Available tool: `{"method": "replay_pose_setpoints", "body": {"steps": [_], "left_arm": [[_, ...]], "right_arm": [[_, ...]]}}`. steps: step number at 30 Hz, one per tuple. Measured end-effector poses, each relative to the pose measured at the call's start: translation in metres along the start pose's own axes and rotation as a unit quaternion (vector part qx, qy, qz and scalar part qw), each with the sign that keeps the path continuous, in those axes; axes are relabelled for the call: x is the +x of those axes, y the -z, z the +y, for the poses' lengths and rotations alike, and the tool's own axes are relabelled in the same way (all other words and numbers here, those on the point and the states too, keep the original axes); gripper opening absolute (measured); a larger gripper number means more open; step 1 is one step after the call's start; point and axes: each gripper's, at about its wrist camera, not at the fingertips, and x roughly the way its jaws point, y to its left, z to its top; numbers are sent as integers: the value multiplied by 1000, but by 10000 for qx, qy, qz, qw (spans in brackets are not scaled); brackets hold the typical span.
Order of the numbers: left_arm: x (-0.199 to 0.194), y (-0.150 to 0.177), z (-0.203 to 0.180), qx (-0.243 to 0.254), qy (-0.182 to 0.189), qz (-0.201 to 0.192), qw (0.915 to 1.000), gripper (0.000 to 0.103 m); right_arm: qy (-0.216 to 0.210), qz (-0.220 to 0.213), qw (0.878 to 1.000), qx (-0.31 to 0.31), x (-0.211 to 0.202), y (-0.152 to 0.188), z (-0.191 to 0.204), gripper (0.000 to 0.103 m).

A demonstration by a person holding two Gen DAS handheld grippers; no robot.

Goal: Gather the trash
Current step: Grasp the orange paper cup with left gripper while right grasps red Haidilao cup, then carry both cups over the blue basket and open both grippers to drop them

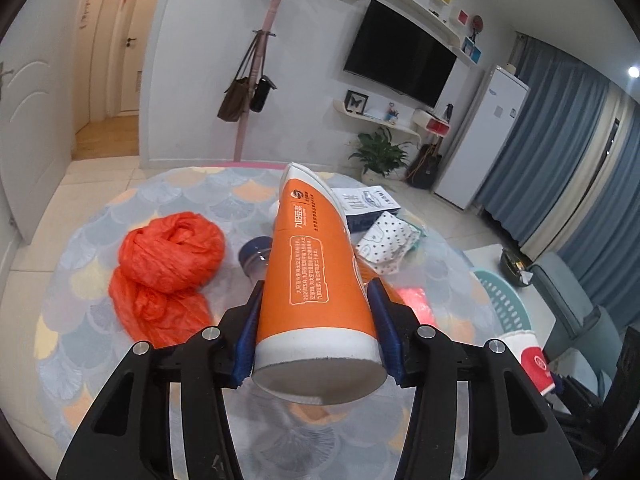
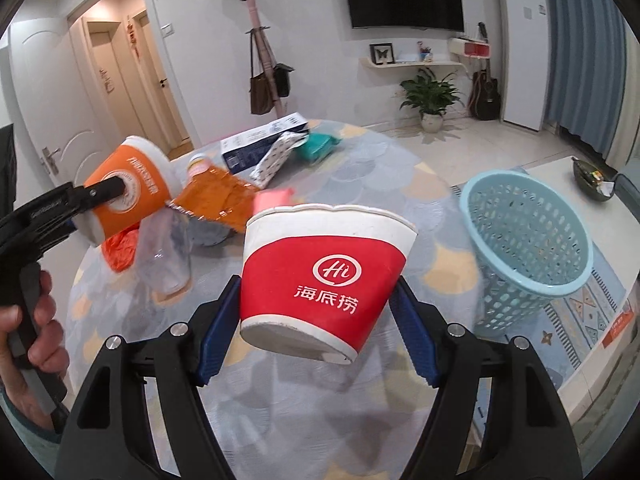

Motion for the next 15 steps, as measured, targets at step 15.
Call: {"method": "replay_pose_setpoints", "body": {"steps": [15], "left_arm": [[3, -17, -113, 853, 918, -206, 9919, 49]], "right_arm": [[845, -739, 9908, 752, -11, -44, -108, 70]]}}
